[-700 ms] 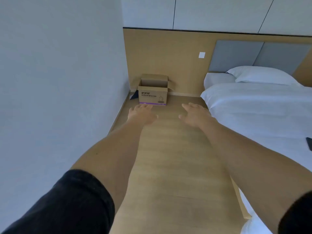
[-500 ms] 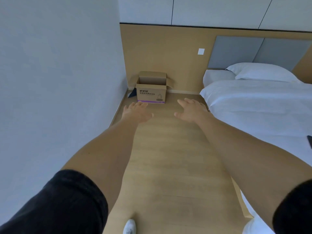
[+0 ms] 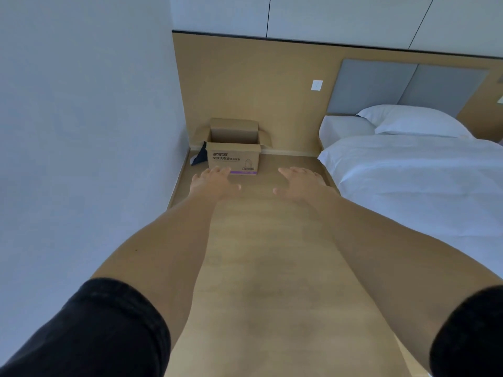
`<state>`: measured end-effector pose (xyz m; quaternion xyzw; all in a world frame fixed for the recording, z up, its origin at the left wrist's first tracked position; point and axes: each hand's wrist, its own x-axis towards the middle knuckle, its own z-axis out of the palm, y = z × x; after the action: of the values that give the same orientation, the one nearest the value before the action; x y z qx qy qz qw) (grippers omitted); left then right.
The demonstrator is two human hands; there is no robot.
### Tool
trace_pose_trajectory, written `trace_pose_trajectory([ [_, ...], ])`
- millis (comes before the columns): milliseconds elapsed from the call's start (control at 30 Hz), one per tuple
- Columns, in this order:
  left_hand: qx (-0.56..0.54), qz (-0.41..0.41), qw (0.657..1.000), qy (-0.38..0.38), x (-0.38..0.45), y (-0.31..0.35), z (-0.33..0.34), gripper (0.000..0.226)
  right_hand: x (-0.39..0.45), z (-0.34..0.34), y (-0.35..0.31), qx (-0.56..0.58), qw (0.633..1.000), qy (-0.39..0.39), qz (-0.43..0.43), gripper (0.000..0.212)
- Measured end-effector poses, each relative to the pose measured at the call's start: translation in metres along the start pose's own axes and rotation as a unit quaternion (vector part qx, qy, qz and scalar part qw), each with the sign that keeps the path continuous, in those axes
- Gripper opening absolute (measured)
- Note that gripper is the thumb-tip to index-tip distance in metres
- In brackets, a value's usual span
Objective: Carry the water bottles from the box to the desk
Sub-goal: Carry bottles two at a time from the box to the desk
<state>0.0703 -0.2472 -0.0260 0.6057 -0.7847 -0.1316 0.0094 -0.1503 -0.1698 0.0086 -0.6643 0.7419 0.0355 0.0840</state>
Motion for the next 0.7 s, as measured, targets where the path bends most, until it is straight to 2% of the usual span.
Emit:
trace_pose_trajectory([
  [367, -0.026, 0.015, 1.0, 0.004, 0.128, -0.05, -0.022, 0.065, 0.138, -0.016, -0.026, 0.006, 1.0, 0.006, 0.006, 0.073],
  [700, -0.009, -0.001, 1.0, 0.008, 0.261, -0.059, -0.027, 0.051, 0.295, -0.019, 0.0, 0.019, 1.0, -0.001, -0.01, 0.074],
])
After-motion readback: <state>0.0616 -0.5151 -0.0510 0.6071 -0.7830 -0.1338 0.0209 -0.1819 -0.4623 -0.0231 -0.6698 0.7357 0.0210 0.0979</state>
